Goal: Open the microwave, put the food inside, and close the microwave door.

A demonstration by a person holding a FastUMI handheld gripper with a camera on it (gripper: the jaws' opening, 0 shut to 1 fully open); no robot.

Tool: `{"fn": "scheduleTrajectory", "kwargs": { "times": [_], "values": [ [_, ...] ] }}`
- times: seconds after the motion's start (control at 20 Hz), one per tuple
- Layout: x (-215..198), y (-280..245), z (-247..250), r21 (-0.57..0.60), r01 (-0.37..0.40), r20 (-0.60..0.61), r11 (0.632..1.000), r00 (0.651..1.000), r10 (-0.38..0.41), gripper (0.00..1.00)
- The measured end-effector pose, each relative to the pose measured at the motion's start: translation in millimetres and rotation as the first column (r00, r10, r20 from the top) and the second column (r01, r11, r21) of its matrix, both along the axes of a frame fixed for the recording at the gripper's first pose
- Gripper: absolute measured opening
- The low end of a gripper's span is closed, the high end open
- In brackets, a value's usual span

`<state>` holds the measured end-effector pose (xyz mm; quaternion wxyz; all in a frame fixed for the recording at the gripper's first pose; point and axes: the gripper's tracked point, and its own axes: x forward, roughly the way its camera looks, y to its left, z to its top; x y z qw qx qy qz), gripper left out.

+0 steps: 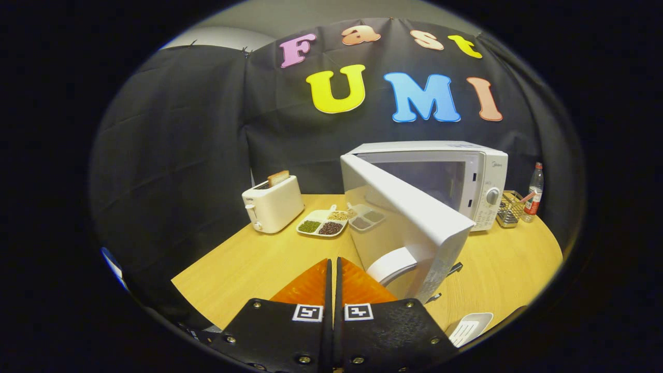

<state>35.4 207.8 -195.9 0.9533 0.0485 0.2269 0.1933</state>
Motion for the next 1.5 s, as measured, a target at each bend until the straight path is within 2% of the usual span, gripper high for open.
{"fn": "scheduleTrajectory", "kwargs": {
  "times": [0.45,0.8,1.5],
  "values": [
    [39,-61,-2,-0.016,0.112,-0.008,0.994,0.994,-0.112,0.01],
    [74,-86,-5,-0.016,0.170,-0.016,0.985,0.985,-0.170,0.01],
    [173,-134,-19,-0.024,0.288,-0.006,0.957,0.958,-0.288,0.01]
  ]
}}
